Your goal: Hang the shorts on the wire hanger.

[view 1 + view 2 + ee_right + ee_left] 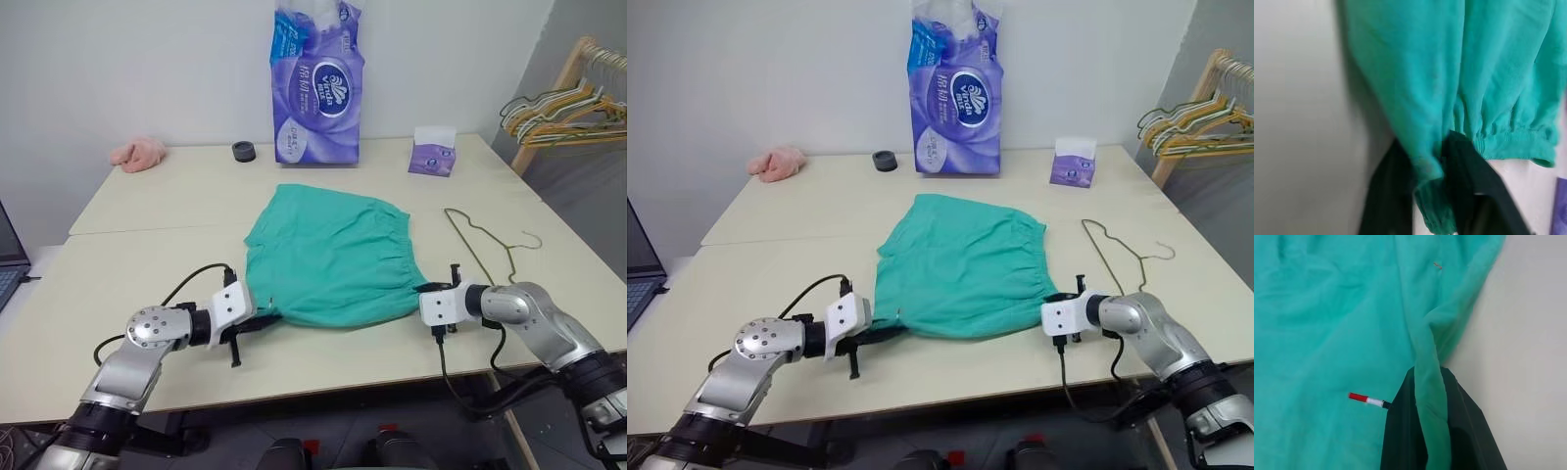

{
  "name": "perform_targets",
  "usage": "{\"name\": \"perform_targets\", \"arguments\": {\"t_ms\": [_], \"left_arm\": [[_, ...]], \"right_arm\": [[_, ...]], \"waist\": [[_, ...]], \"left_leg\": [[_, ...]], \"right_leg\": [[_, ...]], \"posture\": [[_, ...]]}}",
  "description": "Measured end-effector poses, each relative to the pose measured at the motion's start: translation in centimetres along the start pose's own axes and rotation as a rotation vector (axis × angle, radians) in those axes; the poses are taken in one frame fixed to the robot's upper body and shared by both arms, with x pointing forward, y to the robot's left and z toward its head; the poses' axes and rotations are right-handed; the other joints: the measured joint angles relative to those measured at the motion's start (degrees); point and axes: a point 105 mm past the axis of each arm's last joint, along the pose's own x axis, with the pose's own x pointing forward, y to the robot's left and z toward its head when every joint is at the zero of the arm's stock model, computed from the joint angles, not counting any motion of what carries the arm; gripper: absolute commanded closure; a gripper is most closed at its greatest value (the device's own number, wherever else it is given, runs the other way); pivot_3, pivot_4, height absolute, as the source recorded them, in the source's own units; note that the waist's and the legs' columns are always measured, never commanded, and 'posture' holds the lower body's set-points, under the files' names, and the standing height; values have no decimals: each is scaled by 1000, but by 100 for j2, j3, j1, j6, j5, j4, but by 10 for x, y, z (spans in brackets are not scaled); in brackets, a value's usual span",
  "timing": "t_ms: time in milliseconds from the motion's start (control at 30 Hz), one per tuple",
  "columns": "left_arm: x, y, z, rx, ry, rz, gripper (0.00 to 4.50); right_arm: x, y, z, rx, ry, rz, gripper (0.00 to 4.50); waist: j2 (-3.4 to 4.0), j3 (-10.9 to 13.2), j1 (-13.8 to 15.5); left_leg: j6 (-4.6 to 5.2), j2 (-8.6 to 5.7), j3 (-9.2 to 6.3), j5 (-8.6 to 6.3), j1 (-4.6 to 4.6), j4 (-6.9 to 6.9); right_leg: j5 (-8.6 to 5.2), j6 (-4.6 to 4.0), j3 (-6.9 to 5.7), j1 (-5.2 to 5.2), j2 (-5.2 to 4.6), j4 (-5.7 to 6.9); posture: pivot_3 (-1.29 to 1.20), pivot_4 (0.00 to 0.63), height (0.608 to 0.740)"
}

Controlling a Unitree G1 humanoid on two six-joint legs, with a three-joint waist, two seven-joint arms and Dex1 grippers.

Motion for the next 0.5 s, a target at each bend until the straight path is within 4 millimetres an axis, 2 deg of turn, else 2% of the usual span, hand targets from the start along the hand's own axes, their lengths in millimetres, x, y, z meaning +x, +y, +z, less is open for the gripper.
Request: {"name": "perform_targets", "arguments": {"t_ms": [167, 400, 500], "left_arm": [[-16, -62, -3, -78, 70, -310, 4500], [-36, -109, 3, -193, 117, -535, 4500], [-36, -109, 2, -190, 121, -535, 4500]], "right_arm": [[-19, 24, 18, -3, -65, 166, 4472], [-47, 52, 40, -19, -145, 321, 4472], [-50, 55, 44, -4, -152, 341, 4472]], "waist": [[5, 4, -2], [19, 16, 3], [15, 18, 3]], "left_leg": [[6, 6, 0, -3, 1, -1], [5, 10, 4, -3, 9, 4], [5, 10, 6, -3, 10, 5]], "right_leg": [[-15, 10, -4, 0, 0, -1], [-34, 1, -8, 4, 1, 1], [-37, -4, -9, 6, 2, 2]], "posture": [[-19, 32, 740], [-27, 39, 740], [-27, 39, 740]]}}
